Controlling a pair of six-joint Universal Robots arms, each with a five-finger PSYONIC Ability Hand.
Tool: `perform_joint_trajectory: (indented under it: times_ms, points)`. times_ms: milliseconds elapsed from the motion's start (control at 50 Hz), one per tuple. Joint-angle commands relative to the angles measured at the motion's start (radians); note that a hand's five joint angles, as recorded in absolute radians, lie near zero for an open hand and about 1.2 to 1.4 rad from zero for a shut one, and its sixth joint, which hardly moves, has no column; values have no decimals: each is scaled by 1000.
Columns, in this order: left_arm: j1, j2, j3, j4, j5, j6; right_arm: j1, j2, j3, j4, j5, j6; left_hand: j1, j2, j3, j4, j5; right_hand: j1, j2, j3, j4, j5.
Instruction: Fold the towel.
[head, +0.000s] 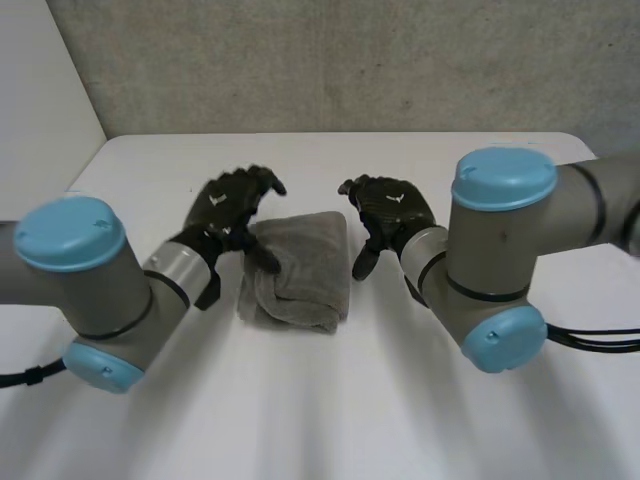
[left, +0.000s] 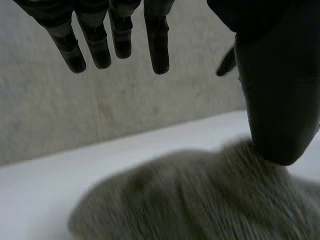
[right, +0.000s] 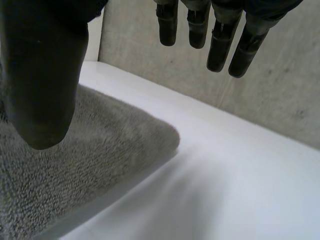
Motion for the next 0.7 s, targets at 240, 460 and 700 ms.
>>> perform_joint_trajectory:
  times_ms: [240, 460, 700]
  points:
    - [47, -83, -17, -19, 2, 173, 11, 216, -132, 24, -36, 115, -39, -28, -34, -42, -14, -54, -69, -79, -86, -60]
    - [56, -83, -18, -32, 4, 204, 13, 249, -170, 32, -35, 115, -39, -28, -34, -42, -14, -54, -69, -79, -86, -60]
    - [54, -30, -2, -90, 5, 238, 17, 144, -165, 78, -27, 111, -42, -31, -37, -45, -17, -54, -69, -79, -86, -60]
